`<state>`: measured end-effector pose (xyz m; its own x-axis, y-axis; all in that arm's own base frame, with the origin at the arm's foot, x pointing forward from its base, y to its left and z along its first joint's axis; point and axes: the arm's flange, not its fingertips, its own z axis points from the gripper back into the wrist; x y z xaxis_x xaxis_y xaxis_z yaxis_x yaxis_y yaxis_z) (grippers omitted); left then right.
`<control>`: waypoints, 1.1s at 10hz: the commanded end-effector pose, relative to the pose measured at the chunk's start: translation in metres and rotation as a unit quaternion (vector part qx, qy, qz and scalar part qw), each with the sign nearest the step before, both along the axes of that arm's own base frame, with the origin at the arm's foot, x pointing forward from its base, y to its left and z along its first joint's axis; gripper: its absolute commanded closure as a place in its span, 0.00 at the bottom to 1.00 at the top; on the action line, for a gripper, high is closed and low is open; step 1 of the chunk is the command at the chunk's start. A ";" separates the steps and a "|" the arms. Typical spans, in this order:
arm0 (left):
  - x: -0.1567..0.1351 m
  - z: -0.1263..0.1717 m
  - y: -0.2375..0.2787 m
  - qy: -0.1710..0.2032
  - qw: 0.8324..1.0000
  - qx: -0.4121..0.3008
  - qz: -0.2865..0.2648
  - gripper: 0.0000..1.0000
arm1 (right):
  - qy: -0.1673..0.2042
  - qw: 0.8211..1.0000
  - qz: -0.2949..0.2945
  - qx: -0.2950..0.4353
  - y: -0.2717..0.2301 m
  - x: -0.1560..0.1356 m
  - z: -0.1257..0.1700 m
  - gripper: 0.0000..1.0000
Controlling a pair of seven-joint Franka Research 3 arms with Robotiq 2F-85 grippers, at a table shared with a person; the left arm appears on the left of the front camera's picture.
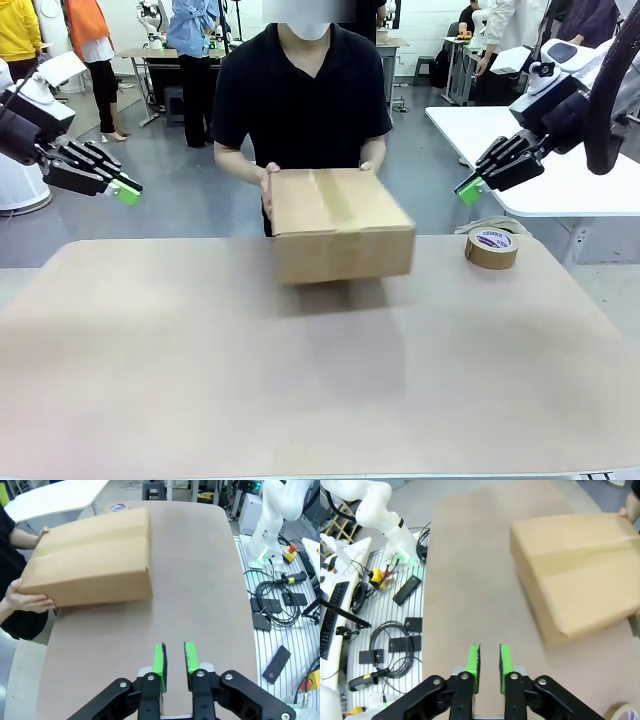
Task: Wrap the clocks to prevent damage.
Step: After the human seals the box with tape, release both hands from the side flaps of the Package Box.
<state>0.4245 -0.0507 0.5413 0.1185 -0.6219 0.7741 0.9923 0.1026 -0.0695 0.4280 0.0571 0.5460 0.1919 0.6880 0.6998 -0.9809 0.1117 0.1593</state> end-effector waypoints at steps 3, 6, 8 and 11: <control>0.005 0.007 0.004 0.008 1.000 0.005 -0.022 0.00 | 0.008 1.000 -0.002 -0.005 0.004 0.004 0.000 0.00; 0.004 0.005 0.004 0.017 1.000 0.007 -0.024 0.00 | 0.017 1.000 -0.003 -0.003 0.001 0.003 -0.004 0.00; -0.001 0.003 0.002 0.015 1.000 0.007 -0.020 0.00 | 0.020 1.000 0.001 -0.008 0.001 0.000 -0.005 0.00; 0.000 0.004 0.003 0.008 1.000 0.017 -0.019 0.00 | 0.019 1.000 -0.001 -0.009 0.000 -0.001 -0.004 0.00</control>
